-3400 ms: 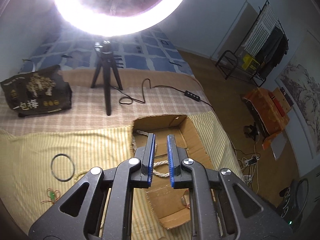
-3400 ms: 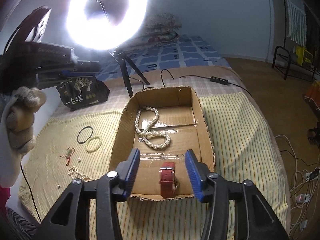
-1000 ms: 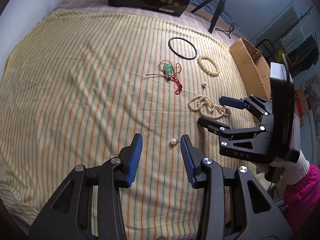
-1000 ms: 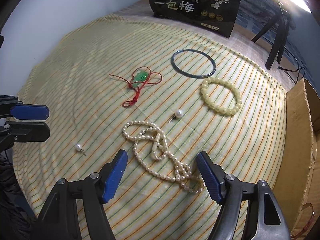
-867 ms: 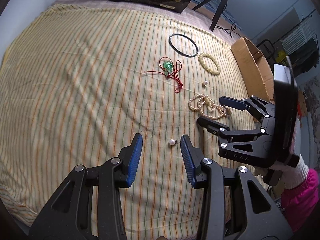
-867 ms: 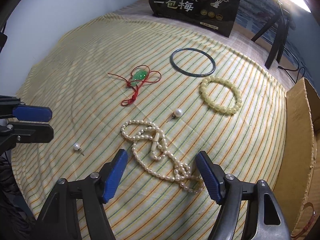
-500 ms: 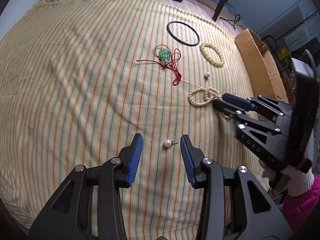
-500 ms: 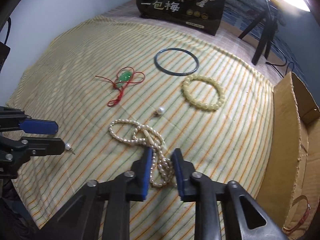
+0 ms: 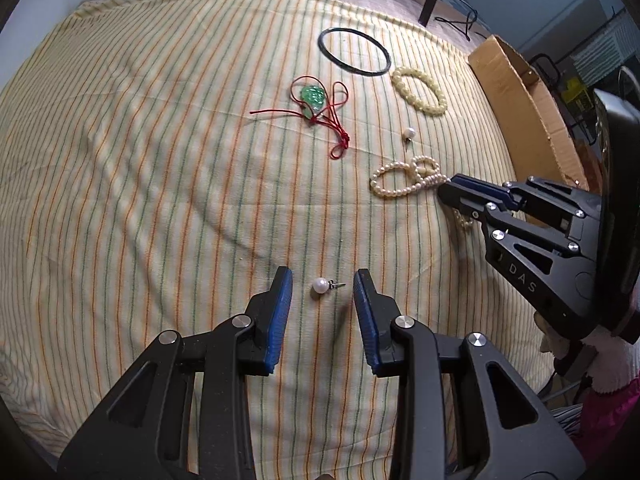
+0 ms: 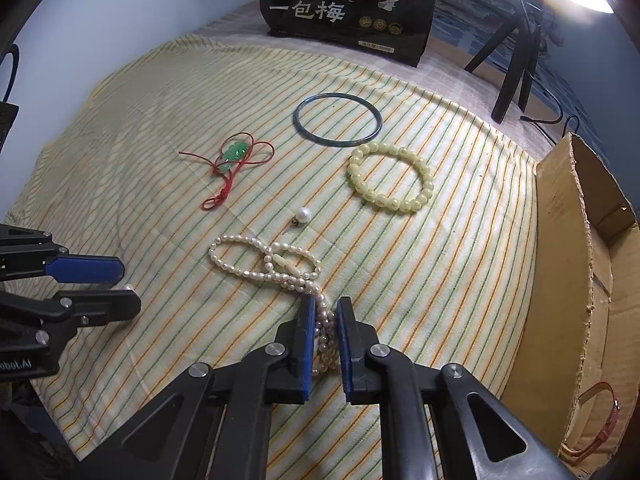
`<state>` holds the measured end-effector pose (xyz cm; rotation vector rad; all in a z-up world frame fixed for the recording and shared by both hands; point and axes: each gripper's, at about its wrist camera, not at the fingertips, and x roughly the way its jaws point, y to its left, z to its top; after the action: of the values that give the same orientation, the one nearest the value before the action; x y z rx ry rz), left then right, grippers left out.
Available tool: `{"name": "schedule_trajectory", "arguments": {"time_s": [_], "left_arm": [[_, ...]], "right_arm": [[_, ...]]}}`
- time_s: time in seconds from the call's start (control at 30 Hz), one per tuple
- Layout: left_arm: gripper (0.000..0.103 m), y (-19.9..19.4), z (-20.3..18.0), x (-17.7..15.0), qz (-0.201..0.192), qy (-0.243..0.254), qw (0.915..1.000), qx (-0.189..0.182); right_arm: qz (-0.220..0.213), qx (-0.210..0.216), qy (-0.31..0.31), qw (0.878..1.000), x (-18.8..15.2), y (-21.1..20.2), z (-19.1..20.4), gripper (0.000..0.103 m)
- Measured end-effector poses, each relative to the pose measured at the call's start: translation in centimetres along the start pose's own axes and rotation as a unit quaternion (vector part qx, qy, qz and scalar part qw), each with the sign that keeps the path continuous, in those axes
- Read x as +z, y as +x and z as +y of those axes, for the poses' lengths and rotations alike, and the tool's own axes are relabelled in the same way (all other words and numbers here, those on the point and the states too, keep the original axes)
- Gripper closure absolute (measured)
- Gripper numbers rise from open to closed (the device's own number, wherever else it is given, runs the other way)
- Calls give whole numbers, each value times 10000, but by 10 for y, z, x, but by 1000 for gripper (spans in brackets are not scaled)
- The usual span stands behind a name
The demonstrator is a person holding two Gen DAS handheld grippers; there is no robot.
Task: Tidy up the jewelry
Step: 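Pinch the pearl stud earring with left tool while right tool lifts the strand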
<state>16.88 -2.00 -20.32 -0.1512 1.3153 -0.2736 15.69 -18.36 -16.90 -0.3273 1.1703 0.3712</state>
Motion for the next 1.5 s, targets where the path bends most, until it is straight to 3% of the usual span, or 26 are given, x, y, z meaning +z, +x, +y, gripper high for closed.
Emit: {"name": "schedule_trajectory", "arguments": {"time_s": [0.3,0.53,1.0,1.5], "left_arm": [[94,11,-15,1,-89,389,9980,486],[94,2,-8,4,-157,292,9989,326],[94,-54,-2,17,-748,5,9970,-179],[94,-81,-51,34,-1172,267,9917,-466]], "right_arm": [[-23,-67,-33,10000,0,-3,1,98],[-181,49,156,9997,2,-14,-7,99],[-907,413,576,9934,18,-67,-24,99],[-1905,449,1201,9733,39,-139,-70,99]]}}
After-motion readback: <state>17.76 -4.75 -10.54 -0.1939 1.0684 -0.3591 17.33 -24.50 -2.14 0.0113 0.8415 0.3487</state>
